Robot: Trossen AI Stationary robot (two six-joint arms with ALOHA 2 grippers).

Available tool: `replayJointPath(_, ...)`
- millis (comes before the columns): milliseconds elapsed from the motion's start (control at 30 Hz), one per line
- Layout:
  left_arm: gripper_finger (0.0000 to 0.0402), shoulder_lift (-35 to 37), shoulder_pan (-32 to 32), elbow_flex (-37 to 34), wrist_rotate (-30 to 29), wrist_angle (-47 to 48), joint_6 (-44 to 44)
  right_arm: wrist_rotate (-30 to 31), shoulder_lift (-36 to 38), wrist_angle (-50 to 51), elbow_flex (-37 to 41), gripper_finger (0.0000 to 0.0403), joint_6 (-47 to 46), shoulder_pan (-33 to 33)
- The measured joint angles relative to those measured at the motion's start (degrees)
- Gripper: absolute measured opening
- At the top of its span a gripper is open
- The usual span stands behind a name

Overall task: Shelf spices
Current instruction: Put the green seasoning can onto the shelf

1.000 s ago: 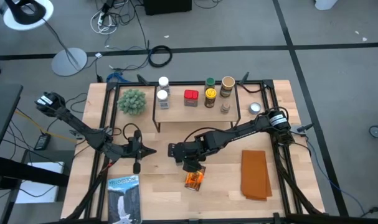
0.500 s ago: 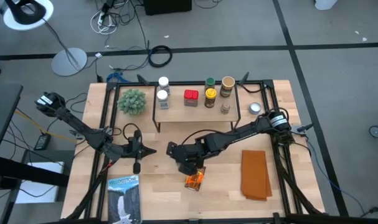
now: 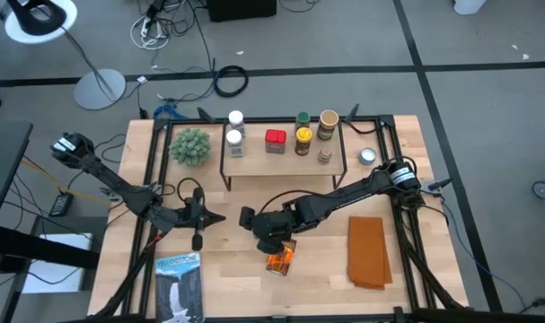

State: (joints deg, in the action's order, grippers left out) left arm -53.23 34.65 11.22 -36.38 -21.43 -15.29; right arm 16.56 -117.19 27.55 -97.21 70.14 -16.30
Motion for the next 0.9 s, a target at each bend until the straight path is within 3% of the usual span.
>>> replayJointPath(133,0.0001,0.00,0.00,0.02,0.00,-0.04,-0.02,3.44,0.00,-1.68,0.02,0.0333,-2.32,0.05)
replayJointPath(433,0.0001,0.00,0.00,0.02,0.01,-0.07,0.00,3.47,0.00,-3.03,0.02,0.0349,-2.16,0.19)
replayJointPath(600,0.0001,-0.01,0.00,0.01,0.01,-0.06,0.00,0.20,0.00,-1.65,0.00,0.0348,-3.99,1.54)
replayJointPath(900,0.0001,-0.02,0.00,0.02,0.00,-0.01,0.00,-4.60,-0.60,5.62,-0.07,0.0347,5.93,3.20)
